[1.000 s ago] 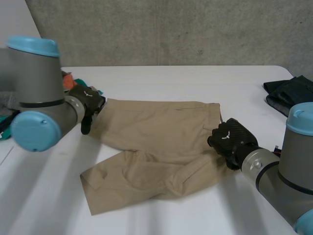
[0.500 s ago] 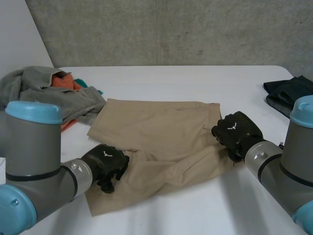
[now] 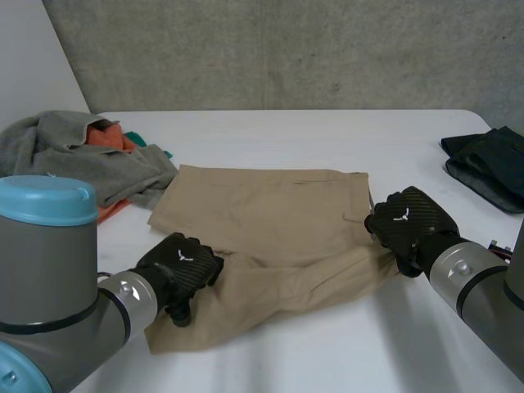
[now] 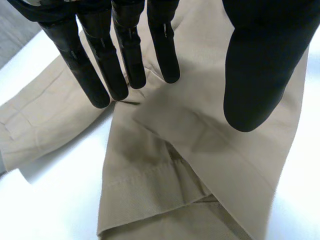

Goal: Fold the laundry.

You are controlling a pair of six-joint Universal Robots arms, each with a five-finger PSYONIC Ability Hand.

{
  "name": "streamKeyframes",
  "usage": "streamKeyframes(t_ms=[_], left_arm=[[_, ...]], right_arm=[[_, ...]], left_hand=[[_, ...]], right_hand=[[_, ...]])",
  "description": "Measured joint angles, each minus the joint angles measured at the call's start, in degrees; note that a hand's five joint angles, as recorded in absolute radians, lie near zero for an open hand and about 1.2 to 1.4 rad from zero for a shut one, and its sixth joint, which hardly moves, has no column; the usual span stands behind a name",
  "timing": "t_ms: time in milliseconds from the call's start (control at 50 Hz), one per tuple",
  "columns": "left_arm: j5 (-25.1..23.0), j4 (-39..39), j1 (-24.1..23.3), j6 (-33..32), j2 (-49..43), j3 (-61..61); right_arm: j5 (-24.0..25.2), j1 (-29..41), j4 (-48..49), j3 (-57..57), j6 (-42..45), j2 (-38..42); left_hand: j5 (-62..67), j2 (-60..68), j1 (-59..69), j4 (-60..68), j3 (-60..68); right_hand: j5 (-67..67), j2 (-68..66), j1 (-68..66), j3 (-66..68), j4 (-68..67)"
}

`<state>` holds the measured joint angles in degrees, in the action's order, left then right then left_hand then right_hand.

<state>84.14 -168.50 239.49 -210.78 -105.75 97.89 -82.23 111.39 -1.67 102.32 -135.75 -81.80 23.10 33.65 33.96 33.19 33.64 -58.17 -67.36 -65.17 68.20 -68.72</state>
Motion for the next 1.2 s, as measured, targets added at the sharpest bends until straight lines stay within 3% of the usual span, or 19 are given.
streamKeyframes(t_ms=[220, 260, 280, 300, 320, 500, 600, 720, 800, 880, 920, 1020, 1200], left_arm=[[2.7, -2.8, -2.6, -0.6, -2.4, 0.4], [3.1, -3.7, -2.8, -1.0, -3.7, 0.3], [3.2, -4.0, -2.9, -1.2, -4.1, 0.2], [3.5, -4.5, -2.9, -1.4, -4.8, 0.1], [3.7, -4.8, -2.8, -1.7, -5.3, 0.0], [3.9, -0.9, -3.3, -2.1, 0.0, 2.0], [0.9, 12.9, -5.0, -4.4, 7.5, 5.3], [-3.1, 21.8, -5.7, -6.7, 8.7, 5.5], [-2.5, 21.0, -5.1, -7.4, 7.4, 2.8], [1.7, 16.4, -4.1, -7.8, 5.1, -2.3], [4.9, 12.2, -3.6, -8.2, 3.6, -6.7], [7.5, 4.2, -2.5, -9.0, -0.8, -15.6], [6.8, -2.1, -0.9, -10.8, -17.9, -36.9]], right_arm=[[0.0, -0.6, 0.1, 0.1, -0.4, 1.2], [-0.1, -0.7, 0.1, 0.2, -0.5, 1.3], [-0.1, -0.7, 0.1, 0.2, -0.5, 1.3], [-0.1, -0.8, 0.1, 0.2, -0.6, 1.3], [-0.1, -1.0, 0.0, 0.3, -0.6, 1.3], [0.4, -1.7, -4.5, 2.7, 3.0, -0.6], [4.0, -5.4, -18.0, 10.3, 21.7, -5.1], [8.8, -8.6, -22.2, 12.9, 31.4, -6.8], [10.5, -8.8, -19.1, 10.6, 27.2, -5.8], [10.0, -7.4, -13.3, 6.5, 18.8, -3.4], [8.5, -6.2, -9.4, 3.7, 14.0, -1.8], [3.6, -4.1, -1.8, -1.7, 6.9, 1.7], [-2.7, -1.1, 11.2, -10.4, 2.3, 12.3]], left_hand=[[-3.3, -3.2, -3.5, -3.3, -2.9], [8.6, 8.2, 8.9, 8.6, 8.3], [8.6, 8.2, 8.9, 8.6, 8.3], [26.2, 26.2, 28.7, 26.5, 25.9], [31.9, 32.1, 32.8, 32.5, 31.8], [33.2, 34.5, 32.8, 35.3, 34.4], [33.2, 34.6, 32.8, 35.3, 34.4], [33.2, 34.7, 32.8, 35.3, 34.4], [33.2, 34.7, 32.8, 35.5, 34.4], [33.2, 34.7, 32.8, 35.5, 34.4], [33.2, 34.7, 32.8, 35.5, 34.4], [33.2, 34.8, 32.8, 35.5, 34.5], [33.2, 34.8, 32.8, 35.5, 34.5]], right_hand=[[0.0, 0.0, 0.0, 0.0, 0.0], [0.0, 0.0, 0.0, 0.0, 0.0], [0.0, 0.0, 0.0, 0.0, 0.0], [0.0, 0.0, 0.0, 0.0, 0.0], [0.0, 0.0, 0.0, 0.0, 0.0], [0.0, 0.0, 0.0, 0.0, 0.0], [0.0, 0.0, 0.0, 0.0, 0.0], [-0.1, 0.0, 0.0, 0.0, 0.0], [-0.2, 0.0, 0.0, 0.0, 0.0], [-0.2, 0.0, 0.0, 0.0, 0.0], [-0.2, 0.0, 0.0, 0.0, 0.0], [-0.2, 0.0, 0.0, 0.0, 0.0], [-0.3, 0.0, 0.0, 0.0, 0.0]])
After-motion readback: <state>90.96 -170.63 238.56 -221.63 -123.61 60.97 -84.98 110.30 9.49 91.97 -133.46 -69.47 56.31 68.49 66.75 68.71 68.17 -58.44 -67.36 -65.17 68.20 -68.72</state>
